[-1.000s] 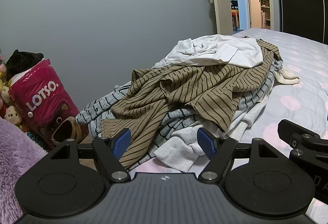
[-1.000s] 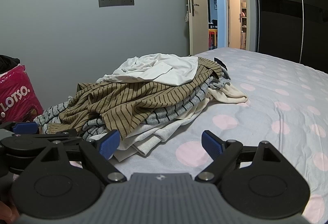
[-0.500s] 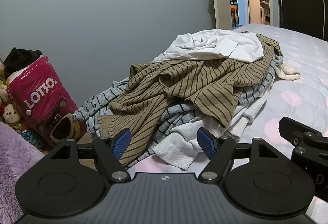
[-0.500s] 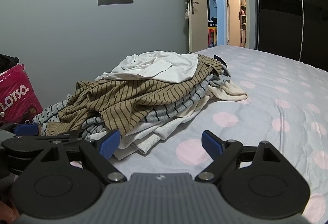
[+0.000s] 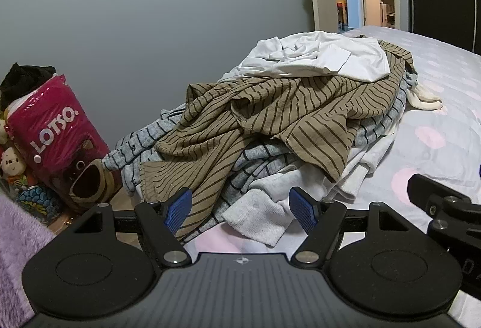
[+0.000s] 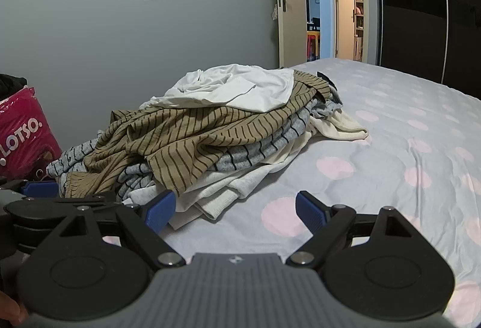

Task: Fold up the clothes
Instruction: 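Grasp the white T-shirt on the pile with both grippers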

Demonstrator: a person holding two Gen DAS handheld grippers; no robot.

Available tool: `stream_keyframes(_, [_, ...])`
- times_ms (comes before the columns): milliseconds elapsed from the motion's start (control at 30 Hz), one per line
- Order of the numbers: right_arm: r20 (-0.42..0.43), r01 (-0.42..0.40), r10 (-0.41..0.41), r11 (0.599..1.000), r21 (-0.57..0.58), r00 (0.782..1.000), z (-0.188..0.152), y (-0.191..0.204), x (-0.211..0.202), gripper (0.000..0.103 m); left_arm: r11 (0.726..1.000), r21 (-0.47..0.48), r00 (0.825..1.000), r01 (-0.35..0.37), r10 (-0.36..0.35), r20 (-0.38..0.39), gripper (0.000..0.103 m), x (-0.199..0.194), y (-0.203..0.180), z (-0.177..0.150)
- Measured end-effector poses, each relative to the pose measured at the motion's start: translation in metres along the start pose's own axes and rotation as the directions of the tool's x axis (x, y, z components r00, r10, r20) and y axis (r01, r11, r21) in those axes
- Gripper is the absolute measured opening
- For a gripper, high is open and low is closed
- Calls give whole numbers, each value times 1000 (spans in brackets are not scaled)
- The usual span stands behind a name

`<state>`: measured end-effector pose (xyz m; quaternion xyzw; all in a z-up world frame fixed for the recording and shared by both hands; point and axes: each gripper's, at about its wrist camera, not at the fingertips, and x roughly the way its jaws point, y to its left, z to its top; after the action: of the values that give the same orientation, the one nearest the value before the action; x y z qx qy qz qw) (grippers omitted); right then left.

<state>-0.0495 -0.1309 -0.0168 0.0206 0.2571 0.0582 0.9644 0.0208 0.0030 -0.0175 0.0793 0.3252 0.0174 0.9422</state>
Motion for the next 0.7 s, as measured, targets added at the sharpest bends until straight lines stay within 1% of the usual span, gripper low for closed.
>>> stream_keyframes(67, [-9, -5, 5, 1000, 0, 1000, 3, 0, 4, 88, 1000, -4, 1000, 28, -28, -4, 70, 2, 2, 4])
stream_keyframes(167, [-32, -3, 3, 1000, -14, 999, 10, -1, 9, 87, 995, -15, 995, 101, -101, -7, 70, 4, 7, 14])
stream_keyframes(200, [-37, 1, -2, 1000, -24, 999, 13, -1, 11, 87, 994, -17, 994, 112, -112, -9, 68, 4, 8, 18])
stream_keyframes(267, [-42, 9, -11, 999, -38, 999, 20, -4, 13, 81, 991, 20, 991, 136, -136, -5, 67, 7, 8, 27])
stream_keyframes(300, [-42, 9, -10, 999, -37, 999, 24, -6, 14, 81, 988, 43, 989, 149, -149, -3, 66, 10, 6, 33])
stream_keyframes(333, [-41, 7, -9, 999, -36, 999, 28, -9, 16, 79, 984, 67, 987, 162, -163, -1, 63, 12, 4, 39])
stream_keyframes(367, [-39, 2, -3, 999, -35, 999, 33, -12, 18, 76, 980, 91, 984, 177, -178, 0, 62, 14, 3, 45])
stream_keyframes(400, [-37, -4, 2, 999, -39, 999, 37, -14, 20, 74, 971, 123, 979, 204, -205, -3, 62, 17, 0, 52])
stream_keyframes(433, [-38, -6, 4, 999, -47, 999, 41, -16, 23, 68, 959, 166, 973, 228, -231, -6, 62, 20, -4, 59])
stream_keyframes(467, [-39, -8, 6, 998, -56, 999, 45, -18, 27, 63, 946, 216, 969, 244, -248, -11, 62, 24, -10, 65])
stream_keyframes(533, [-36, 0, -2, 997, -72, 999, 53, -22, 36, 58, 913, 307, 960, 269, -278, -17, 61, 33, -21, 78])
stream_keyframes(567, [-34, 4, -7, 997, -80, 999, 57, -24, 41, 58, 904, 334, 959, 268, -282, -4, 60, 37, -26, 83])
stream_keyframes(633, [-33, -14, 11, 995, -104, 999, 66, -28, 53, 58, 881, 389, 953, 269, -301, 25, 61, 47, -34, 93])
stream_keyframes(700, [-28, -26, 22, 988, -155, 999, 74, -31, 67, 57, 856, 442, 946, 267, -321, 51, 60, 58, -42, 103])
